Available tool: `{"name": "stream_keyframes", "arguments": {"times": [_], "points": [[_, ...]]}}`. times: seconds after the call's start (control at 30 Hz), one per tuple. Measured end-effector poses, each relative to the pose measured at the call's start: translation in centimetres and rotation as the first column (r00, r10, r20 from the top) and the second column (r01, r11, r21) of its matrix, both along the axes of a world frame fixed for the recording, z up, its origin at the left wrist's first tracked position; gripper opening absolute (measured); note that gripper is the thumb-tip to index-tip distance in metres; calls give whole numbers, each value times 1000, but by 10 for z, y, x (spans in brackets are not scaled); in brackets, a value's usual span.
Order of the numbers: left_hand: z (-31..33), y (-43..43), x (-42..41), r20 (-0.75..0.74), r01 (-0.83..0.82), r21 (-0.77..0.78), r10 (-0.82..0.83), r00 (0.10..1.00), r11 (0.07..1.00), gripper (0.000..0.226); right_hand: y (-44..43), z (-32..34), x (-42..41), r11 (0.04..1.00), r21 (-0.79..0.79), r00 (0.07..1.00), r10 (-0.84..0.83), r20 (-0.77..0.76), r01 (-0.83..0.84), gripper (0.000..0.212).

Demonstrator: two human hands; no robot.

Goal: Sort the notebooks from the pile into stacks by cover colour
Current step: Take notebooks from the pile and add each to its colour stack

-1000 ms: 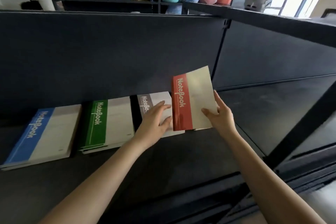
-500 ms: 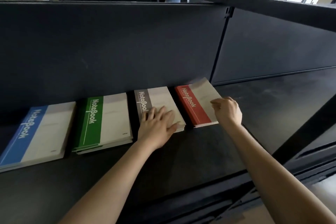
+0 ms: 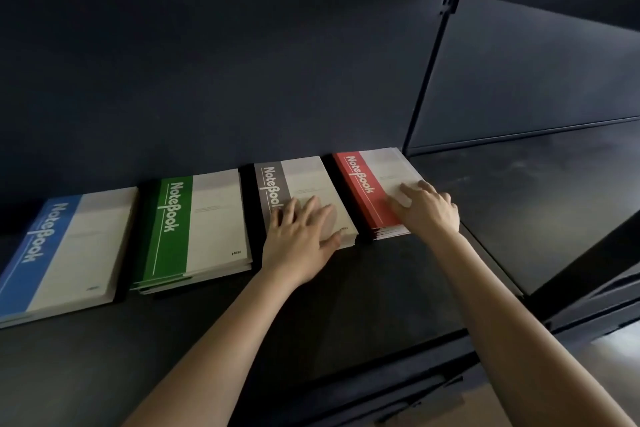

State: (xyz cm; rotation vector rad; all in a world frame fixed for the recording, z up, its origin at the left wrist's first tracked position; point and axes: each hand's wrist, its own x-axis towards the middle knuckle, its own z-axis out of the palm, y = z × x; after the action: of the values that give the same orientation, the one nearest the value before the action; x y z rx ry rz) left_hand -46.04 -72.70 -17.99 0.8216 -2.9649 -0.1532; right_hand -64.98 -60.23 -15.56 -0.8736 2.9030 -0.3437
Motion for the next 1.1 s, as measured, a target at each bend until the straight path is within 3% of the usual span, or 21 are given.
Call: {"name": "stream_keyframes", "arguments": {"times": [0.53,0.87,0.93,1.03,1.1], "points": [[3,0,0,36,-7,31,6,999,999,64,-3,6,-16,992,-89,992,-86,91,94,69],[8,0,-1,23,-14,89,12,1000,996,63,-5,-12,-14,1000,3,1000,24,6,-24,50],[14,0,1,-61,9,163,1,998,987,58,-6,-7,-13,999,39,998,26,49,-28,48],[26,-5,10,-361,65,422,102,927,904,44,-6,6,-7,997,42,997,70,37,-71,50],[33,-14,22,-472,69,383,131,872,921,37,-11,15,7,991,-39,991,124,-54,-127,53]]}}
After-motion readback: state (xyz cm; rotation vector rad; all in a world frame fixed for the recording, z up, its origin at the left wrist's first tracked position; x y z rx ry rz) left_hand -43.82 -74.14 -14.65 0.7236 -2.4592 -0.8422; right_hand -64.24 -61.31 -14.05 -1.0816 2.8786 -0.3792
